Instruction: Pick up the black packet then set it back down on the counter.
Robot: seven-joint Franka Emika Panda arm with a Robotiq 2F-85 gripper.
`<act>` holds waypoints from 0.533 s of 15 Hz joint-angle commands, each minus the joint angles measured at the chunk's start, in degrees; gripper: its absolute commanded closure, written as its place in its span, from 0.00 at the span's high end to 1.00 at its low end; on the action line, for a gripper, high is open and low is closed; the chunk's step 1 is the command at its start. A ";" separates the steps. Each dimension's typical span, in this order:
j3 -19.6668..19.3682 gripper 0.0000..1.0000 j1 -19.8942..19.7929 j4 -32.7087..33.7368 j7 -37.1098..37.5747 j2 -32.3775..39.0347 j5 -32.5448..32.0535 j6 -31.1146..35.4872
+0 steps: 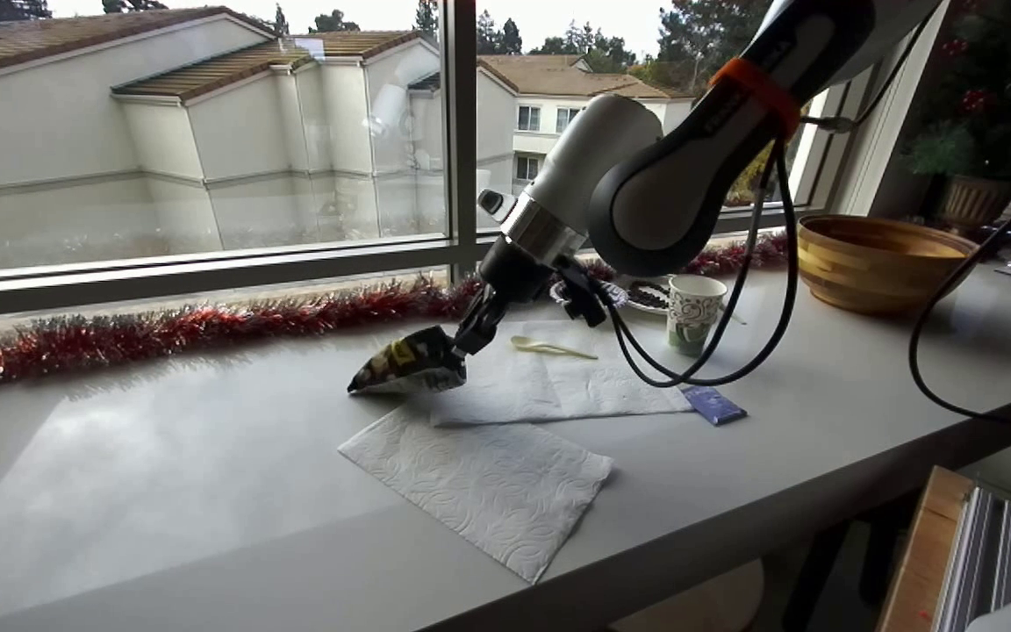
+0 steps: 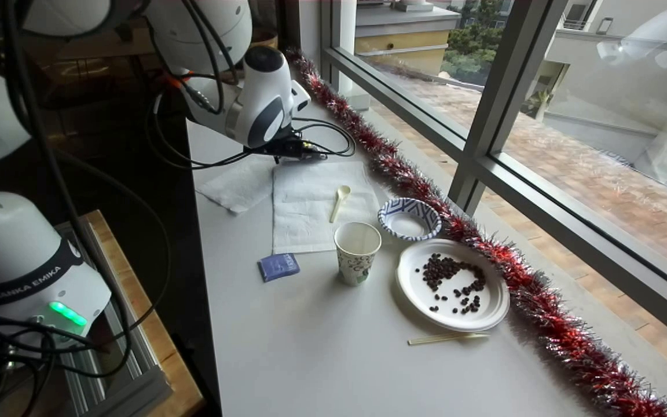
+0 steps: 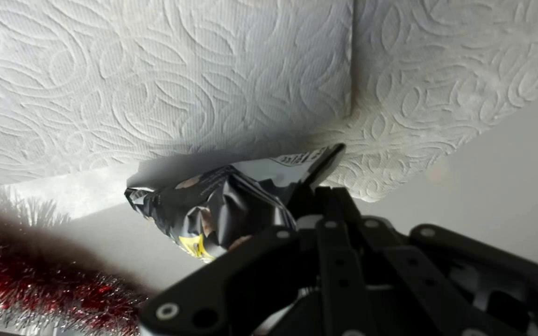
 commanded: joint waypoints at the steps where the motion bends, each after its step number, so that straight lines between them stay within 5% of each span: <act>1: 10.48 0.03 -12.40 -1.57 -4.69 3.39 1.28 -7.24; 4: 20.86 0.03 -22.42 -2.38 -14.56 7.61 10.10 -19.21; 8: 29.31 0.03 -30.71 -0.55 -21.96 9.06 20.78 -33.00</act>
